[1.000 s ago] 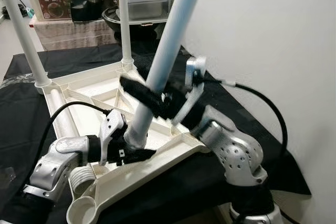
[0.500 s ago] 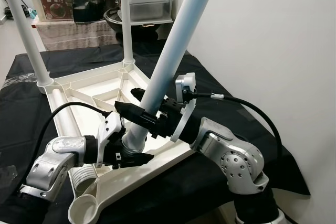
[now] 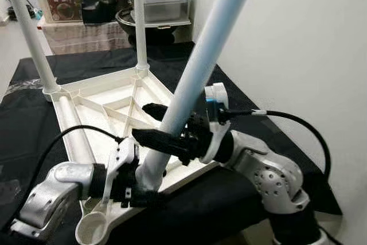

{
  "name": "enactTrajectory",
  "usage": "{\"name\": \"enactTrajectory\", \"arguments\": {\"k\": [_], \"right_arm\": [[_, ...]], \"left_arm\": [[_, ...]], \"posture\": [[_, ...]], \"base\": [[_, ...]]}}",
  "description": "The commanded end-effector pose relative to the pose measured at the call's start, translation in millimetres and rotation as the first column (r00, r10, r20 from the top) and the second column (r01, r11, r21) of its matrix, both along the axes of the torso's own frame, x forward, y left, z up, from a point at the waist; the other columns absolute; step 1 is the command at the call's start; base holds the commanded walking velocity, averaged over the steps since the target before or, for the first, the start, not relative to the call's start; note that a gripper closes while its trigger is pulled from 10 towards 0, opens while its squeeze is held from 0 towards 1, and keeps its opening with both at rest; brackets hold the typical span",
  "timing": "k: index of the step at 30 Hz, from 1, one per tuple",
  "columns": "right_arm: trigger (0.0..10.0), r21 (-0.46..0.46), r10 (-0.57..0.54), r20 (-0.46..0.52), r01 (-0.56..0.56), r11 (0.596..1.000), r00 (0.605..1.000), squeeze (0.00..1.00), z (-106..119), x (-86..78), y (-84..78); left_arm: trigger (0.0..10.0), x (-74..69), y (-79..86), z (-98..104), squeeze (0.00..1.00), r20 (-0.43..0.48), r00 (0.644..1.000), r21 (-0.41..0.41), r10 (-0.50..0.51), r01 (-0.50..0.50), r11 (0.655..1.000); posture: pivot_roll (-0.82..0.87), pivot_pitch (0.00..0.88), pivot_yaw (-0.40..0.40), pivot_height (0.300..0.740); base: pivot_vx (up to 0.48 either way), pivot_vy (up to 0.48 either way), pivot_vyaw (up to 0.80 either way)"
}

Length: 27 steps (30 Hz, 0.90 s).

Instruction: Building children table

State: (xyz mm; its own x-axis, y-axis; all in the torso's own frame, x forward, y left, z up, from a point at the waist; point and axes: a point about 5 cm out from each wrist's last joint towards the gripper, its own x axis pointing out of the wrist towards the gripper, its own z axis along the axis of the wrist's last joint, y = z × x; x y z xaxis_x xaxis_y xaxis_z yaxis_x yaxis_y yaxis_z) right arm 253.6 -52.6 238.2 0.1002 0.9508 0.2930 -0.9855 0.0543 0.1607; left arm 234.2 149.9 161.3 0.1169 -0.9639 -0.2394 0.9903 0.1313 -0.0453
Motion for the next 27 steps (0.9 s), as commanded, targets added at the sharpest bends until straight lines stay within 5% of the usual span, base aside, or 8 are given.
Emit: {"name": "enactTrajectory", "arguments": {"k": [1, 8, 9, 11, 12, 14, 15, 27], "right_arm": [[10.0, -0.001, 0.059, 0.013, -0.059, 0.998, 0.998, 0.0, -1, -6.6, 3.9], [10.0, -0.008, 0.112, 0.005, -0.112, 0.994, 0.994, 0.0, -4, -9.6, 1.1], [5.8, 0.006, 0.129, -0.003, -0.129, 0.992, 0.992, 0.0, -4, -10.3, -0.4], [5.8, 0.012, 0.134, -0.004, -0.134, 0.991, 0.991, 0.0, -4, -10.5, -0.7], [3.1, 0.02, 0.138, 0.002, -0.138, 0.99, 0.99, 0.0, -3, -10.9, -0.7], [3.1, 0.024, 0.142, 0.007, -0.142, 0.99, 0.99, 0.0, -2, -11.2, -0.6], [0.0, 0.039, 0.146, 0.018, -0.147, 0.988, 0.989, 0.0, -1, -12.1, -0.7], [0.0, 0.087, 0.155, 0.008, -0.155, 0.984, 0.988, 0.0, -1, -15.2, -1.0]], "left_arm": [[10.0, -5.8, -2.0, 4, 0.0, 0.002, 0.999, 0.006, -0.046, 0.046, 0.999], [10.0, -12.5, 1.8, 0, 0.0, -0.026, 0.998, 0.032, -0.055, 0.055, 0.998], [10.0, -13.6, 0.6, 1, 0.0, -0.031, 0.998, 0.026, -0.056, 0.057, 0.998], [10.0, -14.1, 0.1, 1, 0.0, -0.033, 0.998, 0.023, -0.058, 0.058, 0.998], [10.0, -15.0, -1.0, 0, 0.0, -0.038, 0.997, 0.022, -0.063, 0.064, 0.998], [10.0, -15.8, -1.8, 0, 0.0, -0.043, 0.997, 0.021, -0.066, 0.067, 0.998], [10.0, -16.2, -2.4, -1, 0.0, -0.046, 0.997, 0.023, -0.069, 0.07, 0.997], [10.0, -13.8, -1.9, -2, 0.0, -0.044, 0.997, 0.03, -0.065, 0.066, 0.997]], "posture": [[-0.01, 0.0, -0.058, 0.74], [0.0, 0.0, -0.064, 0.74], [0.0, 0.0, -0.064, 0.74], [0.0, 0.0, -0.064, 0.74], [0.0, 0.0, -0.064, 0.74], [0.0, 0.0, -0.064, 0.74], [-0.01, 0.0, -0.063, 0.74], [-0.01, 0.0, -0.061, 0.74]], "base": [[0.0, 0.0, 0.0], [0.0, 0.0, 0.0], [0.0, 0.0, 0.0], [0.0, 0.0, 0.0], [0.0, 0.0, 0.0], [0.0, 0.0, 0.0], [0.0, 0.0, 0.0], [0.0, 0.0, 0.0]]}}
